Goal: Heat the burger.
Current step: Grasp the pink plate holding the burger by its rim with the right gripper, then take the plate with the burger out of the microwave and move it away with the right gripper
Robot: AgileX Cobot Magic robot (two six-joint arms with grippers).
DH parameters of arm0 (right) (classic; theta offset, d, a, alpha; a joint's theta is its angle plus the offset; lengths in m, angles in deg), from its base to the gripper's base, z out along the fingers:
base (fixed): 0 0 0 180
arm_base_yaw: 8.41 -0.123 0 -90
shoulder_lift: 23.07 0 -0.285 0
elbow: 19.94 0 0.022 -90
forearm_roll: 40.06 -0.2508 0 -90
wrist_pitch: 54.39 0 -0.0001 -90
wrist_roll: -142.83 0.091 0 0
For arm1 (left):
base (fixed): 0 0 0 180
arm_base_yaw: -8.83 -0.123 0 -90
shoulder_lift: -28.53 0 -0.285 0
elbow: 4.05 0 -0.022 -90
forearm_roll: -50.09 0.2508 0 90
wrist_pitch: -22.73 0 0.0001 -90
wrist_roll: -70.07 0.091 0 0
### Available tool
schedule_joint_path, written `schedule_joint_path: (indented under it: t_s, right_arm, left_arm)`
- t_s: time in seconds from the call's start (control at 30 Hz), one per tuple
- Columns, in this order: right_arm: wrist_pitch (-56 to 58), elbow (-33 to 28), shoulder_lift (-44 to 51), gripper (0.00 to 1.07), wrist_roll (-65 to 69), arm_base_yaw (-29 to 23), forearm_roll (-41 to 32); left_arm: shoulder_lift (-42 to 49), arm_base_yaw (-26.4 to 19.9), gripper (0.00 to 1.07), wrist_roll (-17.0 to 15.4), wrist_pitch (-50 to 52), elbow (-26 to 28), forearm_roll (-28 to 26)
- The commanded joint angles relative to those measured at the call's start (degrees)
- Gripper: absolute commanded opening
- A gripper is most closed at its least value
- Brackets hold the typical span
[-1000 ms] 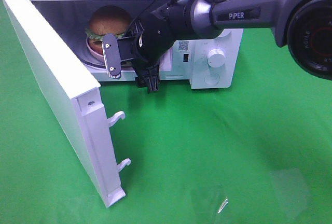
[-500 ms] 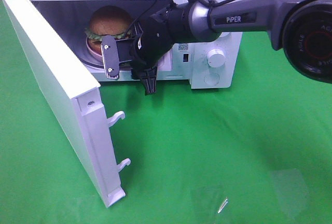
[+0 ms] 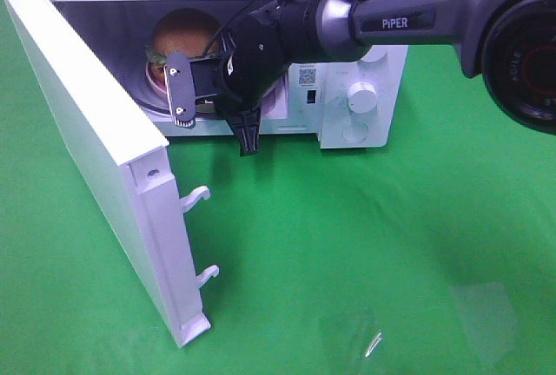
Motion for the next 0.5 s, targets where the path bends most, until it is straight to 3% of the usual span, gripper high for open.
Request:
schedule_joint_path:
  t_s: [0.03, 0.5]
  right_arm:
    - [2.7, 0.0, 0.5, 0.00, -1.3, 0.3, -1.1]
    - [10.1, 0.0, 4.4, 0.00, -11.8, -0.2, -6.3]
  left_arm:
    - [1.0, -0.1, 1.00, 0.2, 0.8, 0.1, 0.1]
    - [1.0, -0.1, 1.00, 0.2, 0.8, 0.1, -0.1]
